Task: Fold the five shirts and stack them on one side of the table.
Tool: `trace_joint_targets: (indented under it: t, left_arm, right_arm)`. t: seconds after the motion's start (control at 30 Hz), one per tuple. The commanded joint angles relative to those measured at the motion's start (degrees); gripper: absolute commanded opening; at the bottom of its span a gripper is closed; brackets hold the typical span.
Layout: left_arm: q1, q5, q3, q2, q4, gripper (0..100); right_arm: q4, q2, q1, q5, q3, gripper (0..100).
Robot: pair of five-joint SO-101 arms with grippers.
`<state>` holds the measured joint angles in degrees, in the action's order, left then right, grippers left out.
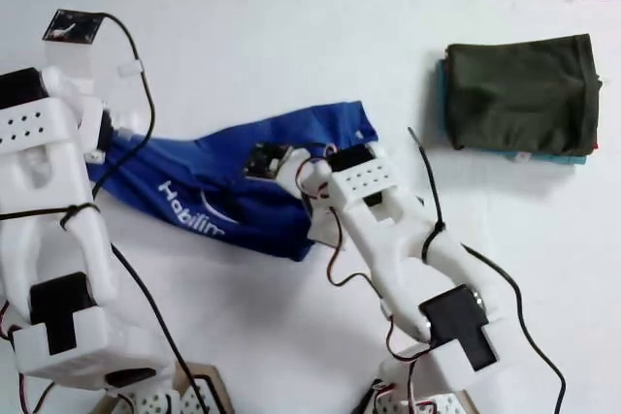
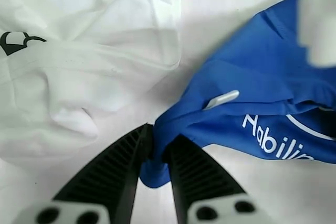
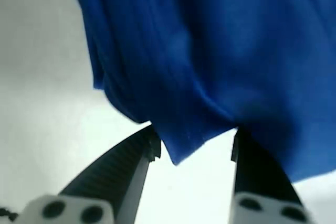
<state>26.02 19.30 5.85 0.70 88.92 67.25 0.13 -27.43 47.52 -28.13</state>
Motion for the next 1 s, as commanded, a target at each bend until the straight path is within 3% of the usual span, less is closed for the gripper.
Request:
trace_joint_targets:
  t: [0.0, 0.2, 0.73, 0.97]
  left_arm:
    - [0.44, 0.35, 0.31, -2.64, 0.0, 3]
    - [0.44, 0.35, 0.31, -2.64, -0.09, 3]
    - [0.09, 0.26, 0.92, -3.08, 1.05, 3]
    - [-1.14, 0.26, 12.26, -3.08, 12.04, 3]
  right_arm:
    - [-1.45, 0.04, 0.48, 0.09, 0.62, 22.0]
    - [-1.54, 0.48, 0.84, -4.4, 4.48, 0.6]
    - [4.26, -15.43, 1.45, -12.92, 16.79, 1.8]
    - [1.1, -21.14, 1.45, -13.63, 17.05, 1.8]
